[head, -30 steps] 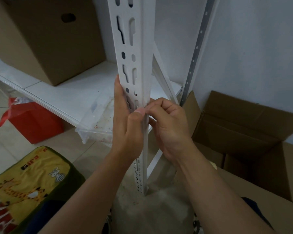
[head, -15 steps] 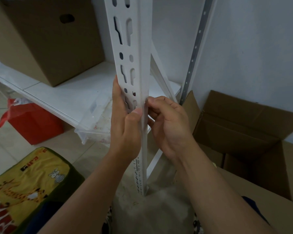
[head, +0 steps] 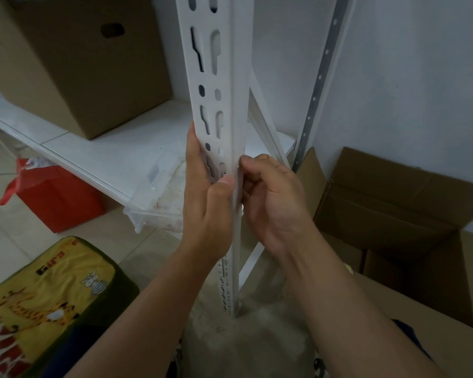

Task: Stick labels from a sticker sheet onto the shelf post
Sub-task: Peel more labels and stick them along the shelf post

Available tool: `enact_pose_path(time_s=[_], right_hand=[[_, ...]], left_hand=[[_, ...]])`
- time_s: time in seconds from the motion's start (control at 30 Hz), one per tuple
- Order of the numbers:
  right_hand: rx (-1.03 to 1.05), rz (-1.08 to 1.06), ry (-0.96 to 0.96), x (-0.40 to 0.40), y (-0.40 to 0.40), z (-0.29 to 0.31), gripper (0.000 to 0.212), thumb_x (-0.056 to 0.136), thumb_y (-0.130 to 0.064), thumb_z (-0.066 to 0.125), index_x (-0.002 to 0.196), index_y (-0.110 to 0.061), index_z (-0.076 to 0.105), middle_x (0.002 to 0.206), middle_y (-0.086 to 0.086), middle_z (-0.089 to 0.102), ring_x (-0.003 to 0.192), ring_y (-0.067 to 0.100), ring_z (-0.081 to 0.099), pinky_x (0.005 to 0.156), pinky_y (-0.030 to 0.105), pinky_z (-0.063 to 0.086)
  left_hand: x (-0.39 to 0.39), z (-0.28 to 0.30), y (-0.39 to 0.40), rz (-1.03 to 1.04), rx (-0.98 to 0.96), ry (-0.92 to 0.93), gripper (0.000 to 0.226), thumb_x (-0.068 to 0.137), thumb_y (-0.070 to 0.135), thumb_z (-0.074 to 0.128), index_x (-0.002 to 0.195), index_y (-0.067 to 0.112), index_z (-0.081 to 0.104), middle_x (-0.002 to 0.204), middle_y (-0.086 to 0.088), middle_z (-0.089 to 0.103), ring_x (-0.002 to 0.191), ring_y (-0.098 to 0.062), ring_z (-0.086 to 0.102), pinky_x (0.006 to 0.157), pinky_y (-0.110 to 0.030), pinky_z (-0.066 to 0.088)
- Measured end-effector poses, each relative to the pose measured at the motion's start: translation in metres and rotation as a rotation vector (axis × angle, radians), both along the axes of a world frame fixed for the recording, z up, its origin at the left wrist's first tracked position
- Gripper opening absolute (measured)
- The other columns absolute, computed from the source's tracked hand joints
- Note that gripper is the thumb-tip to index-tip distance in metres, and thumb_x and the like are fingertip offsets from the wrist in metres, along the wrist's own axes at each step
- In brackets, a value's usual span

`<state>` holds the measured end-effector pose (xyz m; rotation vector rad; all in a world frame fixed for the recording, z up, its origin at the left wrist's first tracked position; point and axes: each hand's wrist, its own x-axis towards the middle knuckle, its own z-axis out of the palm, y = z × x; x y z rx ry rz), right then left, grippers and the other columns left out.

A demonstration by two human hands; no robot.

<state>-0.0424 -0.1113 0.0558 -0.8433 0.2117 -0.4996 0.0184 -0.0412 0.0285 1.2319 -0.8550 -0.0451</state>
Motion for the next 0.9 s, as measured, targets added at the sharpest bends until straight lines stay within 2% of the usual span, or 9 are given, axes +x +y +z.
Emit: enact_pose_path(time_s=[0.2, 0.33, 0.43, 0.53, 0.67, 0.77, 0.9], right_hand=[[-0.079, -0.054, 0.077, -0.0005, 0.0016, -0.0005, 0.028, 0.09, 0.002, 0.053, 0.063, -0.006, 0.048, 0.073, 0.011, 0.064, 0.08, 0.028, 0.063, 0.065, 0.028, 0.057], [-0.038, -0.014, 0.007, -0.0012, 0.0024, 0.0014, 0.031, 0.092, -0.002, 0.054, 0.061, -0.007, 0.053, 0.07, 0.01, 0.065, 0.075, 0.023, 0.065, 0.063, 0.026, 0.057], [-0.049, 0.008, 0.002, -0.0009, 0.001, 0.0035, 0.026, 0.093, -0.005, 0.054, 0.067, -0.005, 0.054, 0.077, 0.012, 0.067, 0.079, 0.025, 0.066, 0.067, 0.028, 0.058], [-0.072, 0.013, 0.011, -0.0005, 0.0001, 0.0047, 0.022, 0.093, -0.006, 0.053, 0.071, -0.004, 0.054, 0.08, 0.011, 0.068, 0.083, 0.025, 0.066, 0.071, 0.03, 0.059], [-0.081, -0.014, 0.031, 0.0006, 0.0001, 0.0035, 0.028, 0.091, -0.001, 0.052, 0.064, -0.006, 0.051, 0.076, 0.012, 0.065, 0.081, 0.028, 0.064, 0.068, 0.031, 0.057], [-0.092, -0.019, 0.042, 0.001, -0.0014, 0.0026, 0.026, 0.091, -0.001, 0.052, 0.066, -0.006, 0.049, 0.079, 0.015, 0.062, 0.086, 0.032, 0.06, 0.069, 0.031, 0.057], [-0.1, -0.044, 0.07, 0.0022, -0.0008, -0.0002, 0.029, 0.089, 0.004, 0.051, 0.063, -0.008, 0.046, 0.079, 0.016, 0.062, 0.078, 0.027, 0.063, 0.061, 0.028, 0.056]], left_hand=[[-0.0023, 0.0, -0.0019, 0.007, -0.013, 0.01, 0.084, 0.079, 0.021, 0.038, 0.155, 0.003, 0.005, 0.16, -0.015, 0.022, 0.145, -0.02, 0.03, 0.117, -0.035, 0.034], [-0.0004, 0.0002, -0.0012, 0.026, -0.005, -0.023, 0.084, 0.079, 0.025, 0.037, 0.155, 0.005, 0.008, 0.157, -0.012, 0.028, 0.142, -0.018, 0.036, 0.115, -0.038, 0.036], [-0.0007, 0.0014, -0.0005, 0.0, -0.018, -0.012, 0.085, 0.079, 0.025, 0.037, 0.154, 0.002, 0.006, 0.158, -0.016, 0.025, 0.143, -0.021, 0.033, 0.116, -0.034, 0.036], [-0.0014, 0.0009, -0.0009, -0.006, -0.012, -0.015, 0.086, 0.078, 0.024, 0.037, 0.154, 0.001, 0.005, 0.157, -0.019, 0.025, 0.143, -0.026, 0.033, 0.115, -0.042, 0.035], [-0.0025, 0.0004, -0.0016, 0.019, -0.015, 0.012, 0.088, 0.076, 0.025, 0.038, 0.155, 0.004, 0.006, 0.16, -0.014, 0.024, 0.145, -0.02, 0.031, 0.116, -0.042, 0.033], [-0.003, 0.0007, -0.0012, 0.022, -0.011, 0.002, 0.086, 0.077, 0.025, 0.037, 0.155, 0.003, 0.006, 0.159, -0.016, 0.025, 0.144, -0.02, 0.032, 0.116, -0.04, 0.035], [-0.0028, 0.0007, -0.0013, 0.034, -0.011, -0.013, 0.085, 0.079, 0.026, 0.037, 0.154, 0.003, 0.007, 0.158, -0.015, 0.026, 0.142, -0.021, 0.034, 0.114, -0.038, 0.037]])
